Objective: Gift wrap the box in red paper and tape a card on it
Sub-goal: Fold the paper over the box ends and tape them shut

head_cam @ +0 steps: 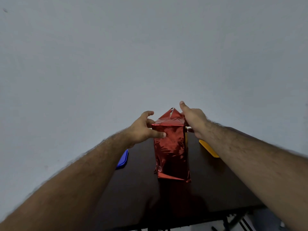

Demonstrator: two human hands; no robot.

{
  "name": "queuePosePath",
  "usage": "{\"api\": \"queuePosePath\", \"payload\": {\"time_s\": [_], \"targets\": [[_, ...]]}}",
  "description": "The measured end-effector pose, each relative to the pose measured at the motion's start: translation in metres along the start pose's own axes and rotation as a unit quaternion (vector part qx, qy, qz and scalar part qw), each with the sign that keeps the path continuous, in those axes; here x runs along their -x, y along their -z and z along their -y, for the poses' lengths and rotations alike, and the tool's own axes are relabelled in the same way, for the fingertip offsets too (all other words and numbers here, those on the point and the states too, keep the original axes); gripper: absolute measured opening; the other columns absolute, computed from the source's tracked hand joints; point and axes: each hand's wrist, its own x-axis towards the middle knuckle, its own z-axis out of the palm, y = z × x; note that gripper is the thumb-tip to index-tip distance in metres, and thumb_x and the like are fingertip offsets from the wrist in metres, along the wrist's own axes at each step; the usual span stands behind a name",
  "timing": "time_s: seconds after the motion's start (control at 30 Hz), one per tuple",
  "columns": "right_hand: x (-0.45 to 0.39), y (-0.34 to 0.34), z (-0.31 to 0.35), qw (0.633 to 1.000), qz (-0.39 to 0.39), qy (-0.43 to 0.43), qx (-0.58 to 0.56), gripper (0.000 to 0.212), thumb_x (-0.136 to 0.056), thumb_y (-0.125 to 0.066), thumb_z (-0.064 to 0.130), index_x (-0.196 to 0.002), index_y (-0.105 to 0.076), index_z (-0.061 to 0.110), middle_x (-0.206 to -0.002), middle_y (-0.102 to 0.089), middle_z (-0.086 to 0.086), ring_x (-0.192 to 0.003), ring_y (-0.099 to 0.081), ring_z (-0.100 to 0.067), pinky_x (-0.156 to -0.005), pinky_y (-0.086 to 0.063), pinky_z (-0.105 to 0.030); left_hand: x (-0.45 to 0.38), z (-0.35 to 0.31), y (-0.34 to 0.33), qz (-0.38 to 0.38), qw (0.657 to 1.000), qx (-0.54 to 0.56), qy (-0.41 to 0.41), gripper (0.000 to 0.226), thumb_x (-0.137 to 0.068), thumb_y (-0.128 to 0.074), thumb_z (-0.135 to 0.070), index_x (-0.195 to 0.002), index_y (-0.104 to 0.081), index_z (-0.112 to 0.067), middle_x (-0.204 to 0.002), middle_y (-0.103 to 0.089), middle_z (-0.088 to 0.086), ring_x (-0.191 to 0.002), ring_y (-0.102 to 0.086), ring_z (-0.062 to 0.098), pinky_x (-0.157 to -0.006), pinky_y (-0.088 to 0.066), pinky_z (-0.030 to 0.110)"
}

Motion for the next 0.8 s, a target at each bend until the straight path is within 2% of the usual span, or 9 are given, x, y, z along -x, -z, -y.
{"api": "queuePosePath", "payload": {"time_s": [0.1,0.2,0.3,0.43,0.53,0.6,0.67,0.73,0.8], "targets": [[0.003,0.003,-0.005,1.000,0.019,-0.012,-0.011,0.072,-0.091,-0.057,0.076,-0.109,-0.078,0.010,-0.100,-0.082,-0.004,-0.101,-0.076,-0.028,-0.094,-0.060,-0.047,0.006,0.000,-0.008,-0.036,0.999,-0.013,-0.003,0.110,-0.078,-0.096,-0.024,-0.163,-0.028,-0.018,-0.118,-0.070,0.004,-0.109,-0.069,0.014,-0.084,-0.054,0.029],[0.008,0.003,-0.013,0.999,0.048,-0.018,0.000,0.068,-0.087,-0.059,0.079,-0.113,-0.077,0.019,-0.108,-0.081,0.000,-0.101,-0.077,-0.023,-0.088,-0.062,-0.041,0.006,0.004,-0.014,-0.036,0.999,0.000,0.013,0.120,-0.073,-0.099,-0.034,-0.165,-0.024,-0.020,-0.131,-0.063,0.005,-0.120,-0.065,0.021,-0.098,-0.054,0.038],[0.016,0.000,-0.016,0.997,0.081,-0.004,0.015,0.050,-0.103,-0.056,0.060,-0.113,-0.076,0.016,-0.099,-0.082,-0.003,-0.088,-0.080,-0.021,-0.074,-0.060,-0.033,0.011,0.003,-0.019,-0.027,0.999,0.035,0.022,0.126,-0.063,-0.102,-0.039,-0.164,-0.029,-0.023,-0.145,-0.058,0.005,-0.128,-0.063,0.024,-0.109,-0.053,0.045],[0.016,-0.002,-0.017,0.997,0.073,-0.001,-0.011,0.042,-0.106,-0.057,0.051,-0.109,-0.075,0.014,-0.095,-0.080,-0.003,-0.080,-0.077,-0.019,-0.071,-0.059,-0.032,0.014,0.001,-0.028,-0.053,0.996,0.068,0.012,0.076,-0.071,-0.101,-0.025,-0.135,-0.059,-0.017,-0.125,-0.074,0.005,-0.107,-0.076,0.019,-0.093,-0.063,0.039],[0.007,0.001,-0.016,0.998,0.066,0.001,-0.021,0.032,-0.106,-0.059,0.041,-0.102,-0.076,0.015,-0.103,-0.079,-0.005,-0.091,-0.073,-0.022,-0.087,-0.061,-0.040,0.020,0.000,-0.032,-0.073,0.995,0.063,0.007,0.070,-0.071,-0.100,-0.027,-0.129,-0.062,-0.019,-0.120,-0.074,0.000,-0.104,-0.075,0.013,-0.080,-0.061,0.026],[0.003,0.005,-0.011,0.997,0.075,-0.012,-0.027,0.024,-0.106,-0.060,0.033,-0.102,-0.076,0.014,-0.102,-0.077,-0.005,-0.089,-0.071,-0.020,-0.082,-0.061,-0.039,0.021,-0.001,-0.031,-0.068,0.996,0.056,0.000,0.070,-0.072,-0.099,-0.031,-0.130,-0.061,-0.020,-0.121,-0.072,-0.002,-0.106,-0.071,0.010,-0.076,-0.056,0.021],[-0.001,0.008,-0.003,0.996,0.086,-0.018,-0.024,0.017,-0.103,-0.061,0.021,-0.105,-0.077,0.013,-0.100,-0.076,-0.004,-0.086,-0.069,-0.019,-0.070,-0.056,-0.034,0.020,-0.004,-0.026,-0.053,0.996,0.068,-0.004,0.065,-0.075,-0.095,-0.043,-0.128,-0.063,-0.023,-0.120,-0.073,-0.005,-0.109,-0.070,0.011,-0.085,-0.056,0.029],[-0.009,0.010,0.003,0.995,0.099,0.001,0.000,0.016,-0.100,-0.065,0.012,-0.106,-0.079,0.014,-0.100,-0.078,-0.003,-0.086,-0.070,-0.017,-0.066,-0.054,-0.031,0.015,-0.010,-0.018,-0.047,0.993,0.108,-0.006,0.058,-0.077,-0.083,-0.056,-0.123,-0.069,-0.024,-0.115,-0.077,-0.008,-0.112,-0.070,0.013,-0.103,-0.054,0.044],[-0.013,0.010,0.008,0.993,0.116,0.018,0.023,0.017,-0.097,-0.069,0.007,-0.104,-0.081,0.015,-0.098,-0.080,-0.003,-0.085,-0.071,-0.015,-0.066,-0.056,-0.031,0.005,-0.015,-0.009,-0.057,0.988,0.142,-0.006,0.044,-0.084,-0.076,-0.050,-0.117,-0.074,-0.021,-0.105,-0.079,-0.007,-0.104,-0.071,0.015,-0.108,-0.051,0.048]]}}
